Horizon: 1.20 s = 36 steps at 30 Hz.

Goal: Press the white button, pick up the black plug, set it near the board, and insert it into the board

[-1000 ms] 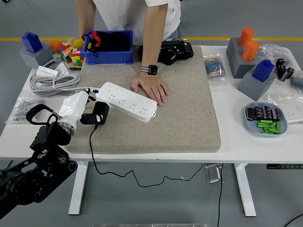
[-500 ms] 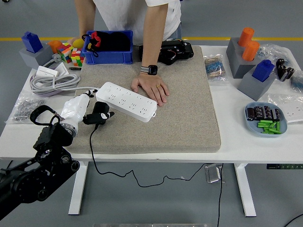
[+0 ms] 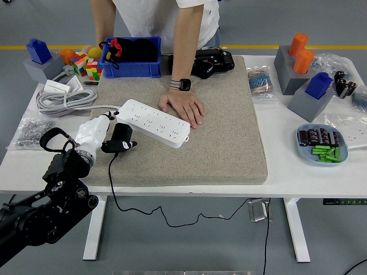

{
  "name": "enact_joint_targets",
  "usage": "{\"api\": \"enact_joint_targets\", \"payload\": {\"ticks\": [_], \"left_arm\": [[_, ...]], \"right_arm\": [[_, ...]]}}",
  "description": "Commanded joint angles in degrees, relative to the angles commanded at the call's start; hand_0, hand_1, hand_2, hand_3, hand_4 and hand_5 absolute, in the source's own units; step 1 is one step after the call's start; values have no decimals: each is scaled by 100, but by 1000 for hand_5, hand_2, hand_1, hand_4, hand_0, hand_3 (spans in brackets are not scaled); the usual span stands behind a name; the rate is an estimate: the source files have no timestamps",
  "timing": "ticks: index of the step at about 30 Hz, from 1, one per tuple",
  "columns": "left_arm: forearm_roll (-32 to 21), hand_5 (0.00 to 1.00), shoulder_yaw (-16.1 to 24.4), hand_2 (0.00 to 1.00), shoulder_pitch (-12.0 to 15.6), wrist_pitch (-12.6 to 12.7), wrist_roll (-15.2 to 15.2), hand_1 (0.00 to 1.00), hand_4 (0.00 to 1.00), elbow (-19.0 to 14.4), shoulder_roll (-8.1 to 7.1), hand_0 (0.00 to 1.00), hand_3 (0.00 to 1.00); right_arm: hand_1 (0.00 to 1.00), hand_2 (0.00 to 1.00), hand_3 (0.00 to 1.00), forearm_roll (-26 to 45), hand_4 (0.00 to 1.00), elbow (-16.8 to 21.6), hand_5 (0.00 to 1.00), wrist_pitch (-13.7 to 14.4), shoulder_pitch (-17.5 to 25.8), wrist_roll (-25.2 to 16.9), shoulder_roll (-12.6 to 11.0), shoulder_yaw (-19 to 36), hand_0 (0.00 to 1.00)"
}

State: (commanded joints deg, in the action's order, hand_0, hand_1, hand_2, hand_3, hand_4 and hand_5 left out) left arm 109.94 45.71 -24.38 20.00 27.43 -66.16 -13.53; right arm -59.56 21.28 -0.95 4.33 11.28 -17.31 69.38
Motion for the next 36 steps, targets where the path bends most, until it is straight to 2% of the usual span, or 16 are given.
{"api": "enact_joint_targets", "payload": {"ticks": [5, 6, 11, 12, 23, 24, 29, 30, 35, 36], "left_arm": [[-38, 163, -21, 662, -24, 57, -37, 673, 891, 47, 1, 456, 790], [-54, 155, -28, 592, -26, 77, -54, 574, 888, 63, 8, 350, 733], [-72, 155, -69, 592, -40, 112, -70, 574, 888, 121, 31, 350, 733], [-81, 138, -81, 512, -43, 114, -76, 469, 870, 137, 34, 250, 680], [-79, 138, -131, 498, -77, 149, -142, 443, 863, 213, 42, 235, 652], [-89, 96, -141, 465, -80, 160, -164, 409, 826, 231, 47, 220, 619], [-113, 96, -174, 465, -104, 199, -250, 409, 826, 285, 59, 220, 619], [-126, 2, -178, 435, -108, 213, -275, 375, 691, 297, 60, 208, 596], [-236, 2, -179, 435, -117, 327, -447, 375, 691, 360, 63, 208, 596], [-303, 2, -174, 333, -117, 361, -505, 271, 642, 378, 63, 175, 581]], "right_arm": [[701, 686, 635, 0, 668, 2, 444, 3, -8, -2, 5, 11, 804], [701, 685, 635, -2, 667, 2, 442, 4, -10, -2, 6, 14, 804], [701, 685, 635, 0, 667, 2, 442, 6, -13, -6, 9, 18, 804], [701, 685, 635, 3, 668, 1, 440, 5, -13, -6, 9, 13, 804], [701, 685, 634, 5, 667, -1, 441, 14, -3, -17, 11, 8, 804], [701, 685, 635, 4, 668, -1, 441, 14, -1, -17, 11, 3, 804], [701, 685, 635, 8, 668, -2, 441, 16, -7, -19, 17, 3, 804], [701, 685, 632, 9, 667, -3, 441, 17, -7, -20, 19, 4, 804], [701, 685, 632, 9, 667, -3, 441, 26, -10, -26, 20, 15, 804], [700, 684, 633, 11, 667, -4, 441, 31, -9, -30, 20, 14, 804]]}}
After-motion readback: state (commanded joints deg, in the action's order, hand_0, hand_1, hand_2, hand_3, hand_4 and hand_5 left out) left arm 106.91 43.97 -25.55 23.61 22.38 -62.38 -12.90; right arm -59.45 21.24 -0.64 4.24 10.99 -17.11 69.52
